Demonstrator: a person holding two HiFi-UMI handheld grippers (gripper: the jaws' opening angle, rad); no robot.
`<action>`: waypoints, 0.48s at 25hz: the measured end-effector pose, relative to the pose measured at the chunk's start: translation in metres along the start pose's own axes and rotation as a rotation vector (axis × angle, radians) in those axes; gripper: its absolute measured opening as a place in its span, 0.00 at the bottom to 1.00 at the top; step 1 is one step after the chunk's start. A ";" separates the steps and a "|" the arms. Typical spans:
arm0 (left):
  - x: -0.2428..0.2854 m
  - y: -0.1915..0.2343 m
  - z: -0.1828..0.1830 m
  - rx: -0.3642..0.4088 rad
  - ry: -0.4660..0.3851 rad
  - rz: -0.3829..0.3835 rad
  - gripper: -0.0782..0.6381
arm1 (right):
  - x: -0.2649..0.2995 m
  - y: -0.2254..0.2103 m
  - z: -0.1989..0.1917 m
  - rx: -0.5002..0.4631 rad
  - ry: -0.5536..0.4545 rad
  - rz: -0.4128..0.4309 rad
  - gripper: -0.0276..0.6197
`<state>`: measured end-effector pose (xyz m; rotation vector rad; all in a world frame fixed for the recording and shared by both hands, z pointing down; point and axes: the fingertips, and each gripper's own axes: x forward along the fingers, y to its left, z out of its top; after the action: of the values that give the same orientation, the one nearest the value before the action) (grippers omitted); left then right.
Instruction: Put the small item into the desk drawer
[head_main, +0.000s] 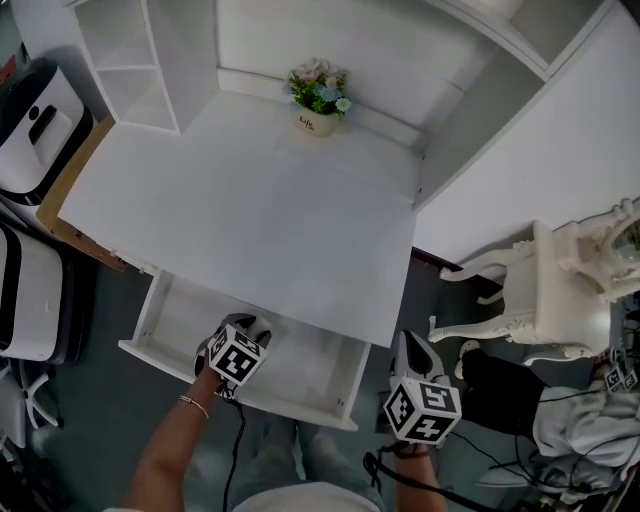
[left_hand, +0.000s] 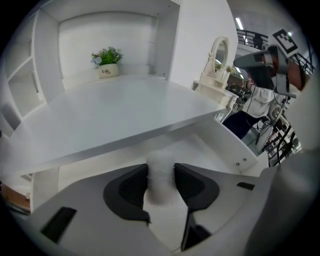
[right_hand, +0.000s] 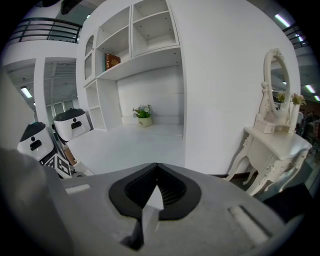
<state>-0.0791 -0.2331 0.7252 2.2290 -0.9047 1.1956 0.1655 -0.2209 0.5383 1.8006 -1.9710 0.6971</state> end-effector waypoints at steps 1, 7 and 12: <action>0.005 -0.001 -0.002 0.023 0.013 -0.007 0.34 | -0.002 -0.004 -0.002 0.006 0.003 -0.009 0.05; 0.032 0.002 -0.011 0.078 0.060 -0.012 0.34 | -0.011 -0.023 -0.018 0.035 0.021 -0.058 0.05; 0.046 0.001 -0.020 0.075 0.095 -0.011 0.34 | -0.018 -0.036 -0.024 0.052 0.035 -0.087 0.05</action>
<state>-0.0723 -0.2362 0.7746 2.2114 -0.8223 1.3383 0.2017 -0.1942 0.5505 1.8797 -1.8561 0.7534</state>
